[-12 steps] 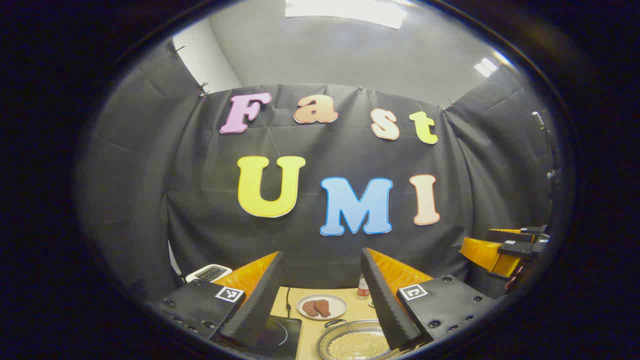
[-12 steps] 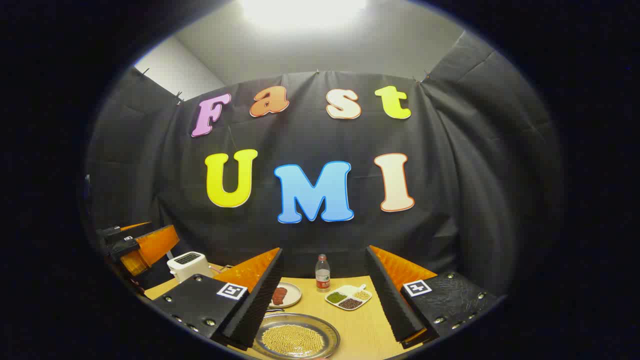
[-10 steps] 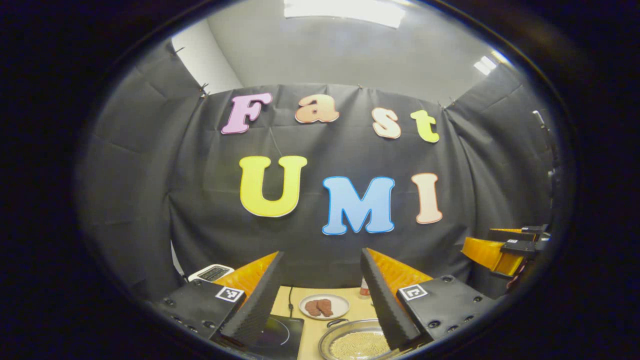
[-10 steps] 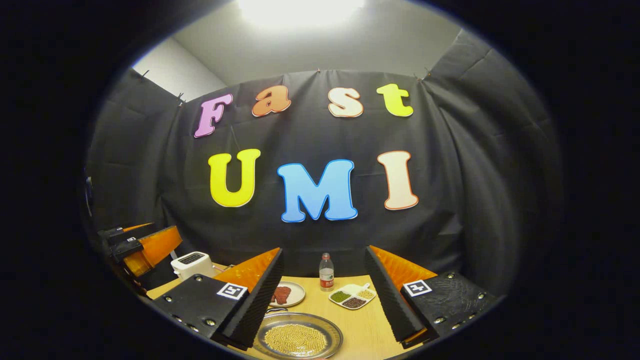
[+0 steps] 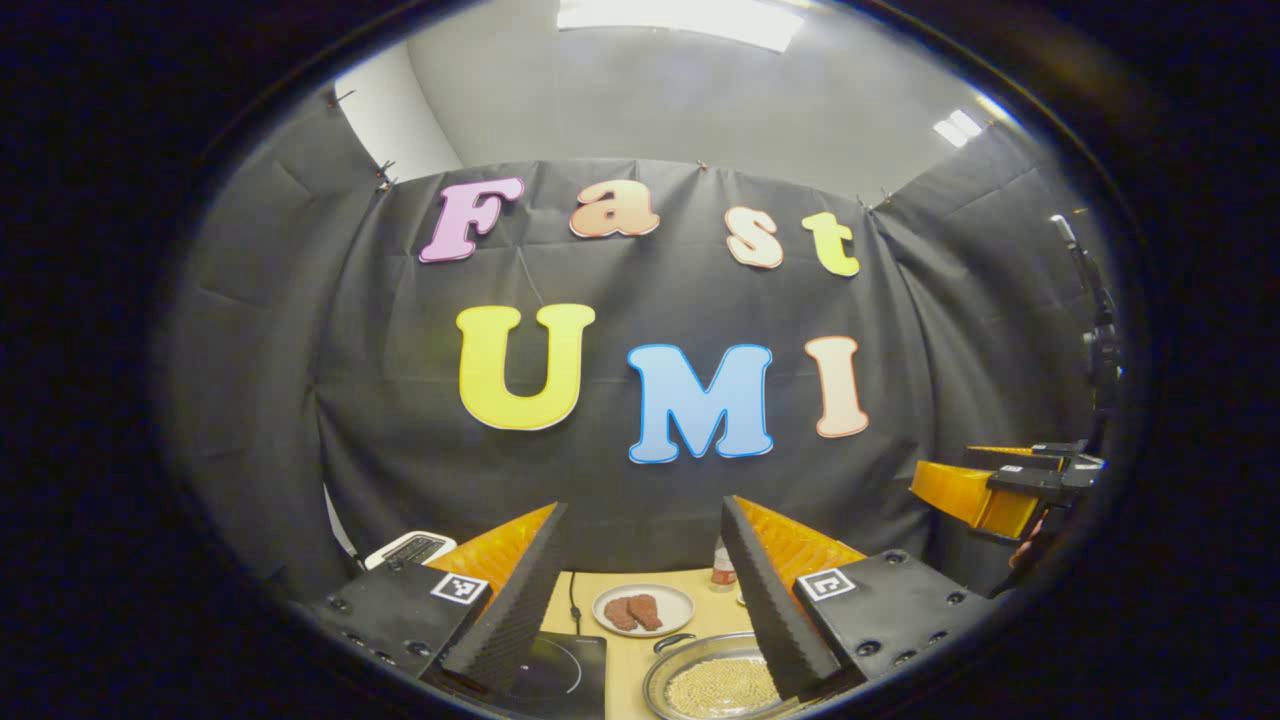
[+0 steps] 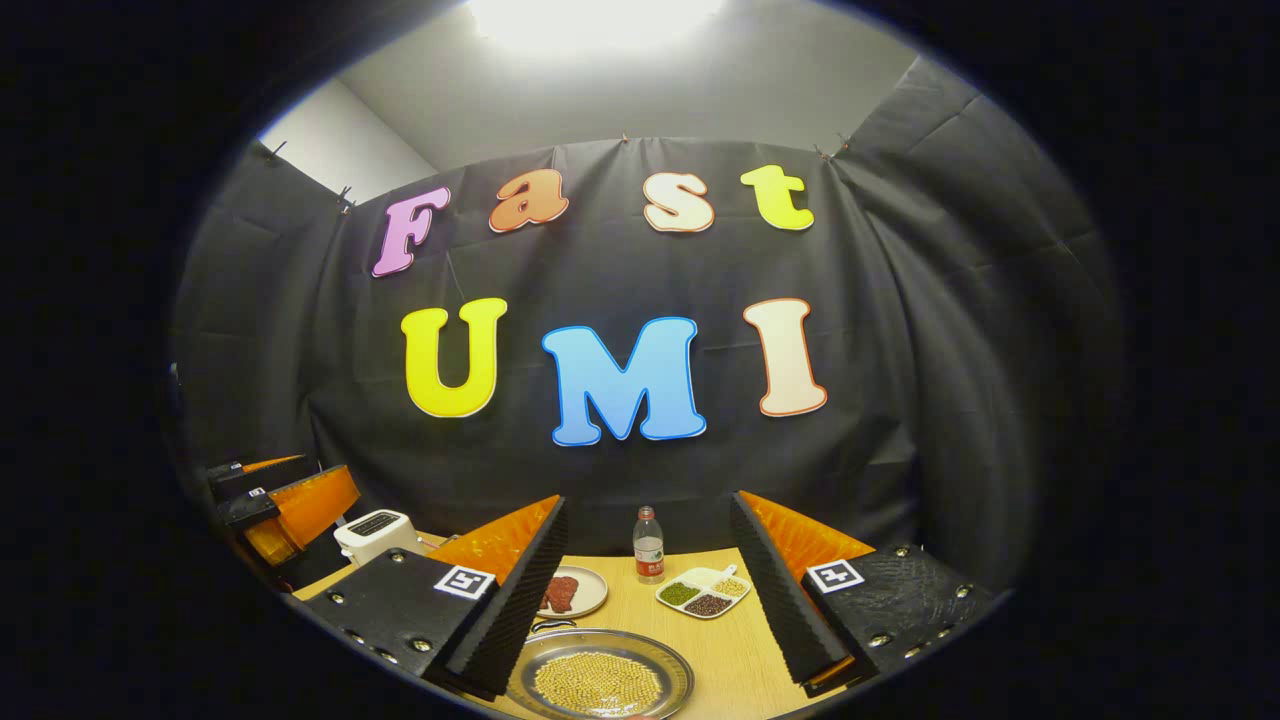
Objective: First push the handle of the pot to place it horizontally, then grasp the pot with both hands and set it on the induction cooktop.
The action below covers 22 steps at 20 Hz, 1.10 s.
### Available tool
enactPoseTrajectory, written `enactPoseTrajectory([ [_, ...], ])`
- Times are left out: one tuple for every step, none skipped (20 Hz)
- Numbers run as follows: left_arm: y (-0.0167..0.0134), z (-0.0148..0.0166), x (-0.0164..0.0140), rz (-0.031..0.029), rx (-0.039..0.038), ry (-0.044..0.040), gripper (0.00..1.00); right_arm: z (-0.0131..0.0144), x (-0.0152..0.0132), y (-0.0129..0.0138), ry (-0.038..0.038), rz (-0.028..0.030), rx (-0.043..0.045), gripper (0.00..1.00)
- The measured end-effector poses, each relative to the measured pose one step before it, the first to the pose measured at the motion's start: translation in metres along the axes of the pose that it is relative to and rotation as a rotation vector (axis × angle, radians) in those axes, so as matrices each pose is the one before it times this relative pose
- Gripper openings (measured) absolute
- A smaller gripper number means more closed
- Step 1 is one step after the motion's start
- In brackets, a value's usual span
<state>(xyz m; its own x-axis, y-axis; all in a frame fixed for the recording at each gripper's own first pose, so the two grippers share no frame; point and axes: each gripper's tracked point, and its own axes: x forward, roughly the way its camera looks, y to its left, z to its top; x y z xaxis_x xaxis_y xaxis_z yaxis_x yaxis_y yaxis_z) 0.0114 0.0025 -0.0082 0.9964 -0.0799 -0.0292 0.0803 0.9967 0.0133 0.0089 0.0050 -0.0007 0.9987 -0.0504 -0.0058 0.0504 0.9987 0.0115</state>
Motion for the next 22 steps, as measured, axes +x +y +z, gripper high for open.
enactPoseTrajectory([
  [0.00005, -0.00161, 0.00072, -0.00811, -0.00445, 0.00586, 0.99, 0.00126, 0.00040, 0.00067, -0.00171, -0.00429, -0.00485, 0.98],
  [0.00118, -0.00031, 0.00024, -0.00578, -0.00116, 0.00279, 0.97, 0.00001, -0.00065, 0.00196, -0.00154, -0.00110, -0.00432, 0.98],
  [0.00165, 0.00068, 0.00103, -0.00512, -0.00020, -0.00066, 0.99, 0.00046, -0.00008, 0.00115, 0.00051, -0.00366, -0.00590, 0.98],
  [0.00134, -0.00046, -0.00012, -0.00352, -0.00008, 0.00118, 0.95, -0.00160, 0.00021, 0.00085, 0.00072, 0.00078, -0.00327, 0.98],
  [0.00030, -0.00050, 0.00016, -0.00473, -0.00039, 0.00258, 0.97, -0.00046, -0.00120, 0.00188, 0.00058, 0.00286, -0.00055, 0.98],
  [0.00175, -0.00055, 0.00104, -0.00207, -0.00130, 0.00136, 0.97, -0.00030, -0.00034, 0.00211, 0.00043, 0.00290, 0.00191, 0.98],
  [0.00192, 0.00064, 0.00141, -0.00398, -0.00401, -0.00002, 0.97, -0.00189, 0.00009, 0.00205, 0.00455, 0.00551, 0.00477, 0.98],
  [-0.00010, -0.00025, -0.00157, -0.00267, -0.00511, 0.00042, 0.97, -0.00467, -0.00032, 0.00288, 0.01026, 0.00879, 0.00592, 0.98],
  [-0.00136, -0.00029, 0.00073, -0.00909, -0.00294, 0.00386, 0.97, -0.00469, -0.00029, 0.00320, 0.01167, 0.01080, 0.00608, 0.98],
  [-0.00021, -0.00239, 0.00096, -0.01105, -0.00050, 0.00596, 0.99, -0.00562, -0.00089, 0.00176, 0.01284, 0.00743, 0.00333, 0.98],
  [0.00152, -0.00062, 0.00071, -0.00362, 0.00200, 0.00158, 0.97, -0.00707, -0.00138, 0.00232, 0.01813, 0.00920, 0.00329, 0.98],
  [0.00209, -0.00073, 0.00050, -0.00126, 0.00102, 0.00054, 0.99, -0.00860, -0.00001, 0.00169, 0.02137, 0.00730, 0.00135, 0.98],
  [0.00224, 0.00054, -0.00009, 0.00137, -0.00079, 0.00101, 0.95, -0.00975, 0.00006, 0.00139, 0.02369, 0.00831, -0.00062, 0.98],
  [0.00163, -0.00193, -0.00119, 0.00062, -0.00187, 0.00286, 0.95, -0.00988, -0.00031, 0.00290, 0.02645, 0.00987, -0.00184, 0.98],
  [0.00137, -0.00184, -0.00053, 0.00105, -0.00110, 0.00564, 0.95, -0.01099, -0.00036, 0.00225, 0.02785, 0.01031, -0.00150, 0.98],
  [0.00225, -0.00313, -0.00159, 0.00212, 0.00089, 0.00781, 0.95, -0.01166, -0.00099, 0.00253, 0.02753, 0.01328, 0.00018, 0.98],
  [0.00097, -0.00247, -0.00105, 0.00148, 0.00223, 0.00848, 0.95, -0.01097, -0.00066, 0.00286, 0.02930, 0.01081, -0.00139, 0.98],
  [0.00183, -0.00434, -0.00114, 0.00089, 0.00218, 0.00659, 0.95, -0.01118, -0.00060, 0.00193, 0.02820, 0.00984, -0.00019, 0.98],
  [0.00043, -0.00191, -0.00078, 0.00121, 0.00192, 0.00586, 0.95, -0.01120, 0.00064, 0.00256, 0.02982, 0.01270, -0.00067, 0.98],
  [0.00114, -0.00212, 0.00022, 0.00244, 0.00147, 0.00558, 0.95, -0.01215, 0.00107, 0.00198, 0.03466, 0.00794, 0.00063, 0.98],
  [0.00100, -0.00140, 0.00036, 0.00241, 0.00059, 0.00548, 0.95, -0.01166, 0.00083, 0.00165, 0.03599, 0.00914, 0.00055, 0.98],
  [0.00194, -0.00290, -0.00120, 0.00169, -0.00125, 0.00399, 0.95, -0.01090, 0.00005, 0.00203, 0.03184, 0.01062, -0.00038, 0.98],
])
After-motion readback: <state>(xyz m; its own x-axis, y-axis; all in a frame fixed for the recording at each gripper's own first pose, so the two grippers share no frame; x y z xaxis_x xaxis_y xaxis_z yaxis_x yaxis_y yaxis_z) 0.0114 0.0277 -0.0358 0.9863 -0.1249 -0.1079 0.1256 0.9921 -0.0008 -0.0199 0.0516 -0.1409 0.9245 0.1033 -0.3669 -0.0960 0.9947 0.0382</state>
